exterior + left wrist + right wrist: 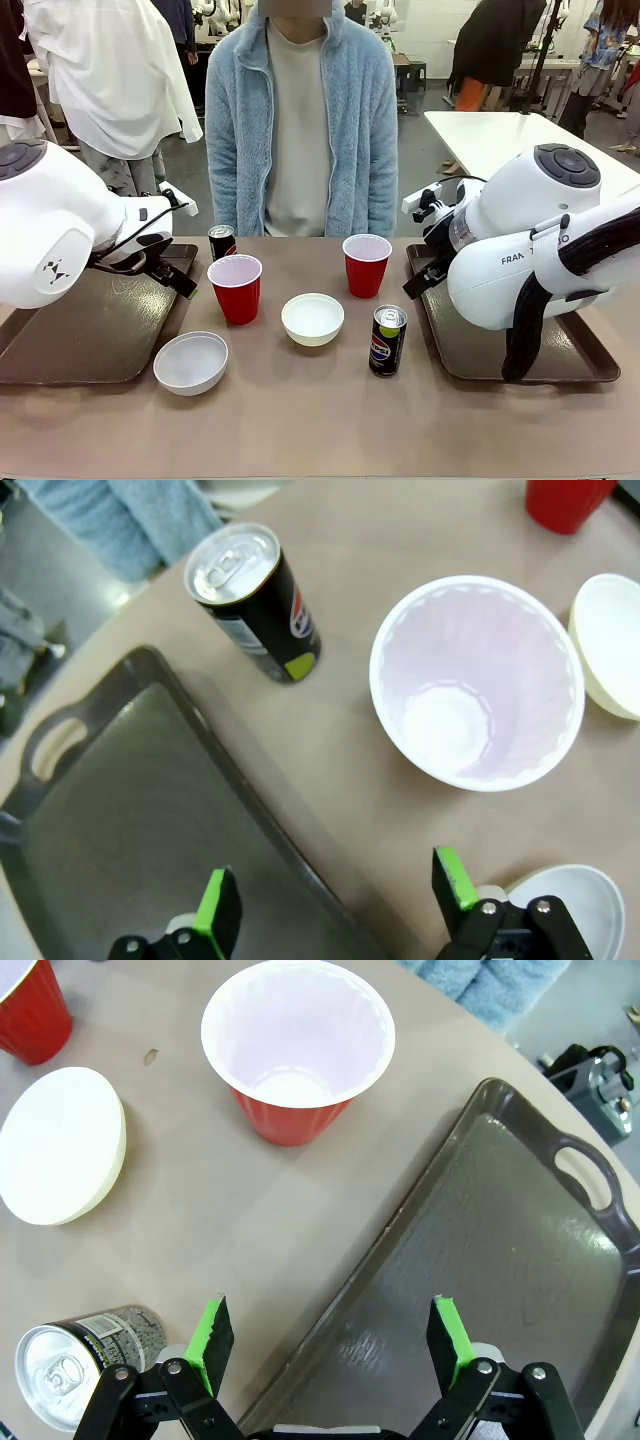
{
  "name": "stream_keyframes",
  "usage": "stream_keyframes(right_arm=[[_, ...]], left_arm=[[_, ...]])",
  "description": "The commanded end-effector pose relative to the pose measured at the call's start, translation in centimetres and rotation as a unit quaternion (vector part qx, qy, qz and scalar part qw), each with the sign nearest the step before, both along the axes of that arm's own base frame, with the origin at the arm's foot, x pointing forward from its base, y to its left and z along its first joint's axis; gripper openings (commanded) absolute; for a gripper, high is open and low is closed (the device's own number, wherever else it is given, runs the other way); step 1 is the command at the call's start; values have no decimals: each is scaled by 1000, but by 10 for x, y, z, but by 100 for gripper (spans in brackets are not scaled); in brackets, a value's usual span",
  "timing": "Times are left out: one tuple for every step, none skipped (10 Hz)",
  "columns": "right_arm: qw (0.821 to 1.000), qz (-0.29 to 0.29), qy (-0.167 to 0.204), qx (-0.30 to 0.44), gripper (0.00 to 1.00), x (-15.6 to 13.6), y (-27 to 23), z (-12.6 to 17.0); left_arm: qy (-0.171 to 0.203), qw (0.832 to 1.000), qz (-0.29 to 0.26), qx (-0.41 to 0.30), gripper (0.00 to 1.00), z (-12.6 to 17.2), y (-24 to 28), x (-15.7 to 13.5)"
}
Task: Prepare tableware on both trays.
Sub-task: Pick up a Picnic Bowl from the table and place it on a Handle tray.
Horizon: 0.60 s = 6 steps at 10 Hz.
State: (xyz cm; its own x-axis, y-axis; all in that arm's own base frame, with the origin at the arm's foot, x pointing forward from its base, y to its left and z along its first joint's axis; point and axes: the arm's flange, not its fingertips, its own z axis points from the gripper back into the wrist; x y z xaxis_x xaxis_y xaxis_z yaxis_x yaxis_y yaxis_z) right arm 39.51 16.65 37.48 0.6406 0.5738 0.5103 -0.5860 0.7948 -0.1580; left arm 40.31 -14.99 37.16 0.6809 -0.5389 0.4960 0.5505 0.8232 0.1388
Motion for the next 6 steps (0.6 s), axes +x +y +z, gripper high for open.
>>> stream_keyframes(right_arm=[[1000,0,0,0,100,0,0,0],[1000,0,0,0,100,0,0,0],[1000,-7,20,1,100,-19,2,14],[999,-26,38,-4,100,-51,-5,38],[996,-58,65,-11,100,-90,-17,62],[990,-99,100,-22,100,-123,-31,75]], left_arm=[[0,1000,0,0,100,0,0,0],[0,1000,0,0,100,0,0,0],[2,999,-40,-2,100,15,8,-21],[31,999,-37,12,100,35,24,-49],[72,997,-32,-9,100,51,44,-77],[107,993,-31,-29,100,56,55,-98]])
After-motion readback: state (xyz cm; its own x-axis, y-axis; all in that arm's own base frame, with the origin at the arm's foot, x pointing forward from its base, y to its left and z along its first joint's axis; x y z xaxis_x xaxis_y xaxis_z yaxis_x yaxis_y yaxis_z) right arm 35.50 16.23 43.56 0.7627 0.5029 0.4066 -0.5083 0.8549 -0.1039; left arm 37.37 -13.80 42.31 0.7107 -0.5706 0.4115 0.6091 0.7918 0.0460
